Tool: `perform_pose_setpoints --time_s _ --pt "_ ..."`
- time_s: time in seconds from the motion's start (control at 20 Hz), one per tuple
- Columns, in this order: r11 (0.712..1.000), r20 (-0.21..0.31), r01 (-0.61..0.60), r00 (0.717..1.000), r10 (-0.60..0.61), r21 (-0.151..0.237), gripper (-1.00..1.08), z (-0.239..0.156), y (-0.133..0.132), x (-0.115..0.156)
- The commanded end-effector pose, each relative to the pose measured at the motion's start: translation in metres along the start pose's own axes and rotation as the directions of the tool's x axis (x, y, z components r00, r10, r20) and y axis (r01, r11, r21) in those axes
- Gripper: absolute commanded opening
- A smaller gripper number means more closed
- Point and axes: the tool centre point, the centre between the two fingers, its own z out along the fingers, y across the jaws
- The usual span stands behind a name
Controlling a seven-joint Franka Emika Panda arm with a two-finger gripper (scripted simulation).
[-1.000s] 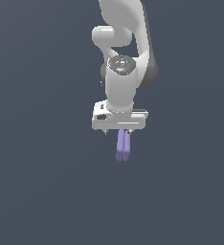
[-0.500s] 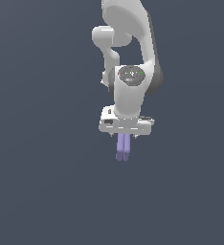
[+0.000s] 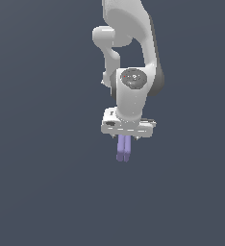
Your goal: Pick up the object and move it to a goal position.
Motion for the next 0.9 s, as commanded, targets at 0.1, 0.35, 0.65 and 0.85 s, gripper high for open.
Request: perform_pose_setpoints --time_s 0.1,0.35,0.65,0.85 --pt "1.0 0.001 -0.001 1.0 0.001 0.0 1.0 0.015 0.0 -0.001" --pt "1.0 0.001 -0.003 1.0 0.003 0.0 1.0 0.04 0.0 -0.001" --pt "1.0 0.001 -0.004 1.0 0.004 0.0 1.0 0.048 0.0 0.0" --pt "1.0 0.001 -0.004 1.0 0.004 0.0 -1.0 0.048 0.0 0.0"
